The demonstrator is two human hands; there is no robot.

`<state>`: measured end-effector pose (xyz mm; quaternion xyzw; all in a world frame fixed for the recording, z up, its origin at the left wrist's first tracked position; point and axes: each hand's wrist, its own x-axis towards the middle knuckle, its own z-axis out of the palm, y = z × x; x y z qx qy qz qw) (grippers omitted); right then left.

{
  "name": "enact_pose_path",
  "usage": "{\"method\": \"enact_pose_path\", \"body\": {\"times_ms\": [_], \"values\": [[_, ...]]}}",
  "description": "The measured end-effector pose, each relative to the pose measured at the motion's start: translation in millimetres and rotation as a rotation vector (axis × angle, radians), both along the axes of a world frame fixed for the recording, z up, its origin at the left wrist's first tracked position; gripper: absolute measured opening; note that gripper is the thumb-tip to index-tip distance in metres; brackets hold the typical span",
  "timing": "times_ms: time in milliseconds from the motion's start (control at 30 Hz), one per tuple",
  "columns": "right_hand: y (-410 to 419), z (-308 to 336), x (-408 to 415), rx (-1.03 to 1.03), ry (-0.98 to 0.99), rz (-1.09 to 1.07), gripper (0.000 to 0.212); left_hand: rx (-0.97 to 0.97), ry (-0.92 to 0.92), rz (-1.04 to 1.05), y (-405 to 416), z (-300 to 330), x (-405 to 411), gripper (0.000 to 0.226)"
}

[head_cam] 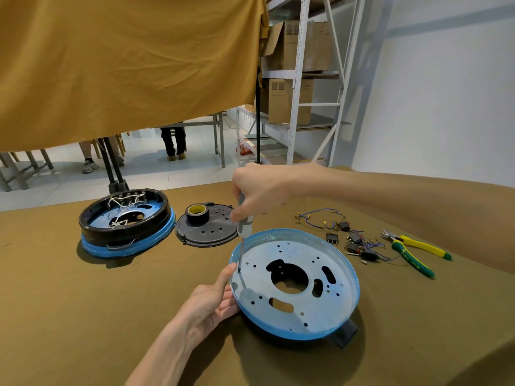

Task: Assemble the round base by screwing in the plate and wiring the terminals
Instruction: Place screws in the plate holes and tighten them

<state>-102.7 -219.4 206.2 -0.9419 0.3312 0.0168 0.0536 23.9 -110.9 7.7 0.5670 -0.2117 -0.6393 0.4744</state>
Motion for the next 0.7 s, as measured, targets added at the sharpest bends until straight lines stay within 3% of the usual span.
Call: {"method": "enact_pose_path", "body": {"times_ms": [333,433,533,633,700], "values": [[3.3,0.5,-39.3,0.155,-0.091,-0.173,0.042,-0.032,-0.043,-0.005,-0.9,-3.1,-0.1,0.056],[7.8,-6.6,-82.2,0.182,-0.438,-0.262,0.032,-0.051,-0.156,-0.002,0.0,-3.4,-3.1,0.054],[17.7,-36.0,-142.0,0.314,-0.858,-0.393,0.023,-0.062,-0.462,0.003,1.0,0.3,-4.0,0.052],[33.4,-89.7,-194.8,0.479,-1.096,-0.653,0.016,-0.12,-0.672,0.024,1.9,6.3,-5.2,0.045],[41.4,-129.3,-218.0,0.459,-1.19,-0.827,0.012,-0.185,-0.728,0.041,-1.0,9.0,-8.6,0.033]]}}
